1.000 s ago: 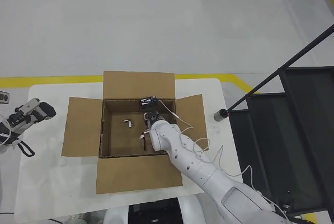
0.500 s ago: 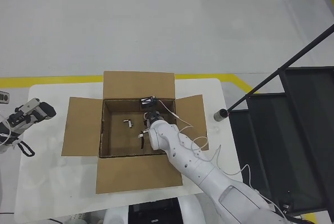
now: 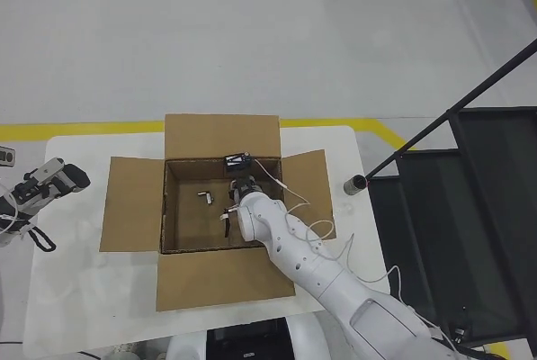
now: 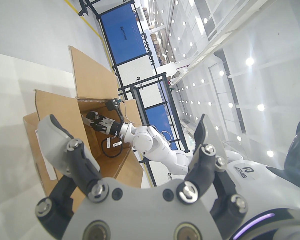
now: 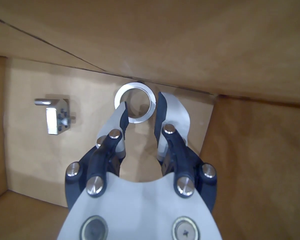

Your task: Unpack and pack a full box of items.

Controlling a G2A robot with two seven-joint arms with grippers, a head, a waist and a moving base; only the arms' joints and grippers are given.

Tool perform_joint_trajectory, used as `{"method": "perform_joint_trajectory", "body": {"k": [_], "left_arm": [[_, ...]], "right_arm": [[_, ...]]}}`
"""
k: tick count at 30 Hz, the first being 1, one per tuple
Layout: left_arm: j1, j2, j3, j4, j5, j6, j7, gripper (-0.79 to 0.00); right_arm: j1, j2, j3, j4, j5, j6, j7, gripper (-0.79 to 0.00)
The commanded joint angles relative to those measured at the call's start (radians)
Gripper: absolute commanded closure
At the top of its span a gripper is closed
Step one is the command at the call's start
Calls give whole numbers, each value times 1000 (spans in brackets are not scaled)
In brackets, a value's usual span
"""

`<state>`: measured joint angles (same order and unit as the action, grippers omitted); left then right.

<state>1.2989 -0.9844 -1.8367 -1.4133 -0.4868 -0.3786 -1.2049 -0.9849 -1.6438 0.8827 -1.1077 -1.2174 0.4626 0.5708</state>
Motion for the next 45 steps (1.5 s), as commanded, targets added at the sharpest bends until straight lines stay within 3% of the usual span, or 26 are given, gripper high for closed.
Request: {"method": "perform_joint_trajectory", "body": {"k": [1, 3, 8, 12, 22, 40, 45], "left_arm": [[0, 0, 0, 0, 0, 0, 0, -785], [0, 0, 0, 0, 0, 0, 0, -785], [0, 0, 0, 0, 0, 0, 0, -785], [0, 0, 0, 0, 0, 0, 0, -785], [0, 0, 0, 0, 0, 0, 0, -785], [0, 0, 0, 0, 0, 0, 0, -785], [0, 0, 0, 0, 0, 0, 0, -785]], "right_arm": [[-23, 6, 11, -50, -21, -2, -3, -465], [-57, 15, 25, -118, -46, -11, -3, -785], [-162, 39, 59, -289, -110, -44, -2, -785], [-222, 43, 55, -340, -142, -39, -70, -785], [-193, 9, 31, -241, -9, 9, -155, -785], [-204, 9, 40, -244, 13, 8, -175, -785], [-208, -5, 50, -191, 76, 70, -234, -785]]}}
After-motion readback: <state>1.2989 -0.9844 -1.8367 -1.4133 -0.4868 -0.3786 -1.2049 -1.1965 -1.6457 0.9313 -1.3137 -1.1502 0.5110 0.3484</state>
